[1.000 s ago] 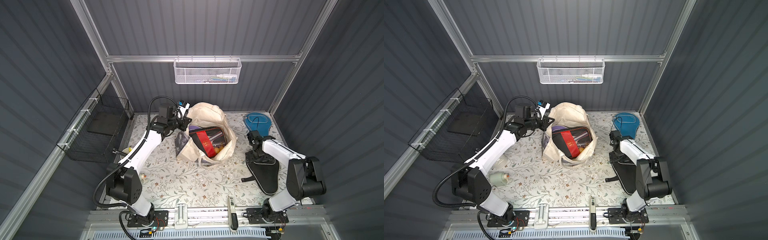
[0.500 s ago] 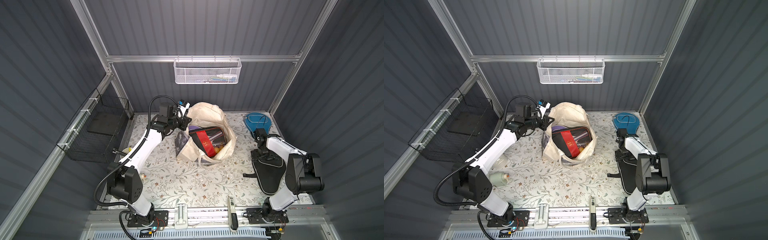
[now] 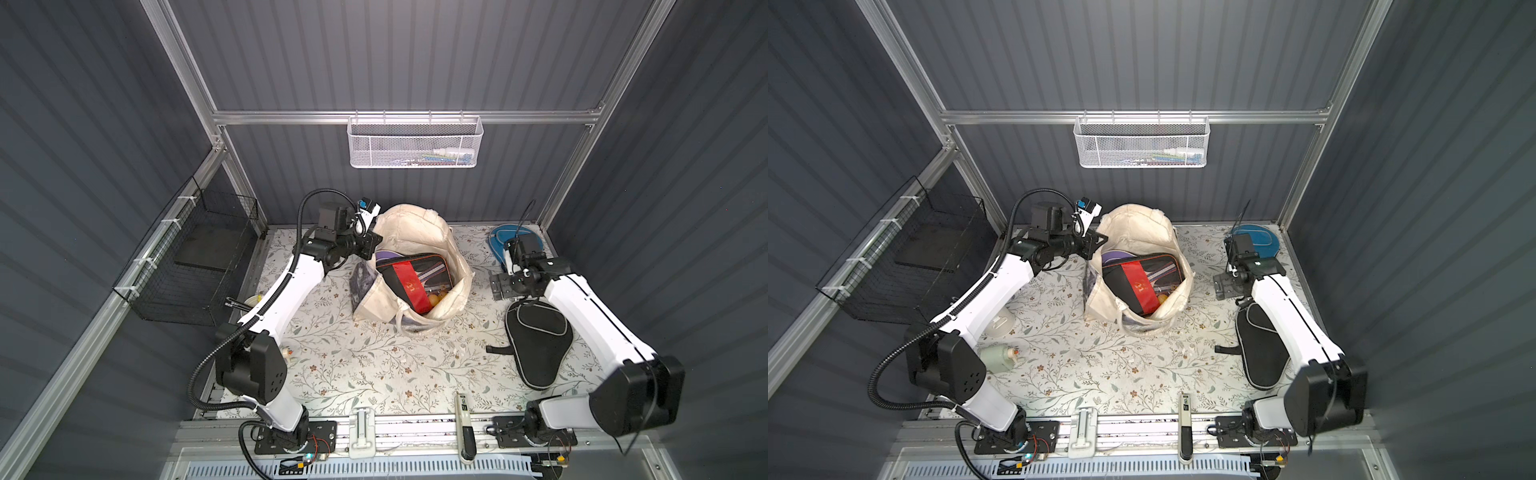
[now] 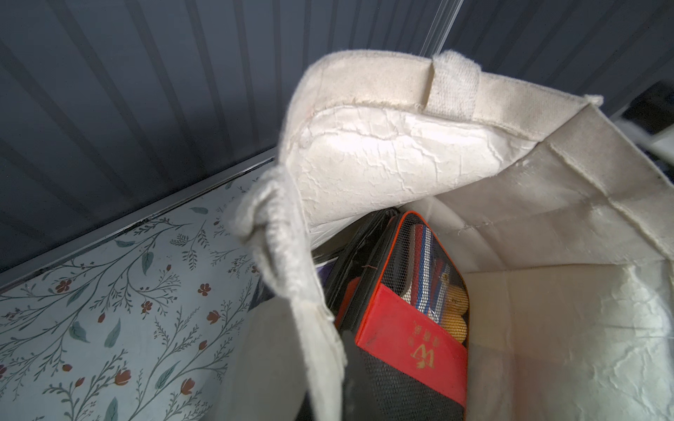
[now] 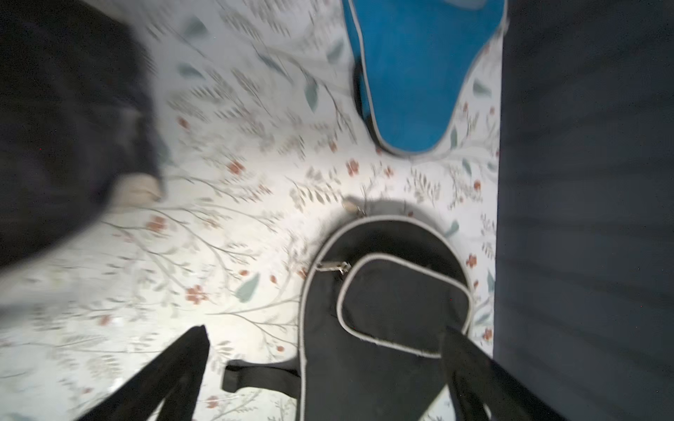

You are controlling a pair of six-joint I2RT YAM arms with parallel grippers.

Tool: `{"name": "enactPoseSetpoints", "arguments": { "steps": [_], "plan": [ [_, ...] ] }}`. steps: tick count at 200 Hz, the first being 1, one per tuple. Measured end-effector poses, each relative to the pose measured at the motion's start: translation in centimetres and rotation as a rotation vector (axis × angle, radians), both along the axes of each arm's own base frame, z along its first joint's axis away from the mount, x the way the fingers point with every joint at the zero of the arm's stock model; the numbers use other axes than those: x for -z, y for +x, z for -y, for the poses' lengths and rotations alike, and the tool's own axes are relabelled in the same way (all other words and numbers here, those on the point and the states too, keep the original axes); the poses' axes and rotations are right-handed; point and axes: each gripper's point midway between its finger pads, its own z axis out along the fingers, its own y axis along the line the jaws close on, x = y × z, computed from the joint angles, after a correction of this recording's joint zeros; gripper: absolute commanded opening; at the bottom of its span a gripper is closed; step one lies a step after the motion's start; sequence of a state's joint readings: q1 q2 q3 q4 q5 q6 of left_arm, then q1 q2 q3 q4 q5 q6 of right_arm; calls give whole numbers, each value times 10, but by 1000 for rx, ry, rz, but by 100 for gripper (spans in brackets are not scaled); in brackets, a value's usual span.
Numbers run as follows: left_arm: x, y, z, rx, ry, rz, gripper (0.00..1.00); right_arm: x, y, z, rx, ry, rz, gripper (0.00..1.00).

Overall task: Remove the ping pong set from the canvas bag
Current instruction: Pick up the ping pong set from the canvas bag.

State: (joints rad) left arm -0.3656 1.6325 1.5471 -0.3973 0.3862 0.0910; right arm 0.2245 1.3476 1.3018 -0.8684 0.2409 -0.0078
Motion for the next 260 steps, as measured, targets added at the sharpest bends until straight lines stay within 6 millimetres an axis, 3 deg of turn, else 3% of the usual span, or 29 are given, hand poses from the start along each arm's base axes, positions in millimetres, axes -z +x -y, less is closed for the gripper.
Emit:
{"name": "enactPoseSetpoints", "arguments": {
  "steps": [17, 39, 58, 77, 107, 132, 183, 260],
  "plan": [
    [-5, -3, 0, 3, 5, -7, 0, -50, 3, -28, -110, 46, 123, 99],
    [-10, -7, 1, 9, 10, -17, 0, -96, 1, -69, -280, 73, 222, 99],
    [-15, -10, 2, 14, 14, -22, 0, -117, -7, -110, -443, 86, 260, 99],
    [-25, -12, 2, 18, 17, -17, 0, -124, -16, -153, -608, 101, 273, 99],
    [-31, -12, 2, 20, 15, -7, 0, -108, -31, -217, -837, 143, 240, 99],
    [-29, -13, 2, 19, 10, 4, 0, -81, -27, -247, -933, 165, 183, 99],
    [-25, -31, -6, 15, -14, 41, 0, -32, -17, -266, -1001, 152, 81, 99],
    [-20, -41, -5, 19, -74, 98, 0, -12, -7, -268, -1004, 142, 58, 99]
  ]
}}
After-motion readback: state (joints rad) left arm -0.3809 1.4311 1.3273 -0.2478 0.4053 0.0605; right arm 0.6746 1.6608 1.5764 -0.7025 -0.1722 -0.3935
